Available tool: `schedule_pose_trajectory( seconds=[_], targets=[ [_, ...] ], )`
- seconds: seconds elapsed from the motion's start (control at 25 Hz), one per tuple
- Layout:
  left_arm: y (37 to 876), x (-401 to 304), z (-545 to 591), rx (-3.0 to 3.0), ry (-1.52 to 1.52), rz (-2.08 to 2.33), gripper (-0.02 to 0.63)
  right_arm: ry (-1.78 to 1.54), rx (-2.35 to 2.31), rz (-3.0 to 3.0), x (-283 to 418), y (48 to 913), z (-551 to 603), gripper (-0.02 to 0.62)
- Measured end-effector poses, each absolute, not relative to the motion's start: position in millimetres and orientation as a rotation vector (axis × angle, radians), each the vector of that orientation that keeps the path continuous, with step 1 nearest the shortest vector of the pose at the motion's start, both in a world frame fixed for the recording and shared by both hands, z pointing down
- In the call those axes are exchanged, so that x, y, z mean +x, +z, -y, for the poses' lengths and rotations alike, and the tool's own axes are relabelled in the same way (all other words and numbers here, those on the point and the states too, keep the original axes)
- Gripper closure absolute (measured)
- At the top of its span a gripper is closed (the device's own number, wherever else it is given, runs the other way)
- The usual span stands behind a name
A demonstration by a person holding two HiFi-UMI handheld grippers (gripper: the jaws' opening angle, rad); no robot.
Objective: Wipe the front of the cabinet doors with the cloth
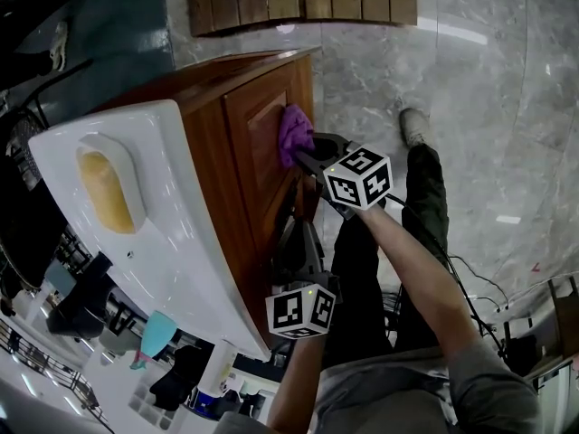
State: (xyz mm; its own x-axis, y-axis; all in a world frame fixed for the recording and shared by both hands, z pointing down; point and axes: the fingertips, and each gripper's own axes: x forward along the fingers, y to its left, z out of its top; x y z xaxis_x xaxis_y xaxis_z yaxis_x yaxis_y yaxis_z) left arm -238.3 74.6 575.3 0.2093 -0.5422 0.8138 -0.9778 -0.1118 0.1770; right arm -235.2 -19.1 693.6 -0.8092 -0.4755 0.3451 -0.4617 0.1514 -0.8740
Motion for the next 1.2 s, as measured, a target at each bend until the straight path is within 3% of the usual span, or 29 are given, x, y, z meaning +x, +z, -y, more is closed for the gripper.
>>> schedule_pose_trajectory(
  seconds=[1.2],
  targets=[
    [592.4, -229.3, -67.7, 1.698, 0.734, 1.412, 0.6, -2.071, -1.089, -2.334, -217.1, 776.9, 9.3, 0.523]
  ],
)
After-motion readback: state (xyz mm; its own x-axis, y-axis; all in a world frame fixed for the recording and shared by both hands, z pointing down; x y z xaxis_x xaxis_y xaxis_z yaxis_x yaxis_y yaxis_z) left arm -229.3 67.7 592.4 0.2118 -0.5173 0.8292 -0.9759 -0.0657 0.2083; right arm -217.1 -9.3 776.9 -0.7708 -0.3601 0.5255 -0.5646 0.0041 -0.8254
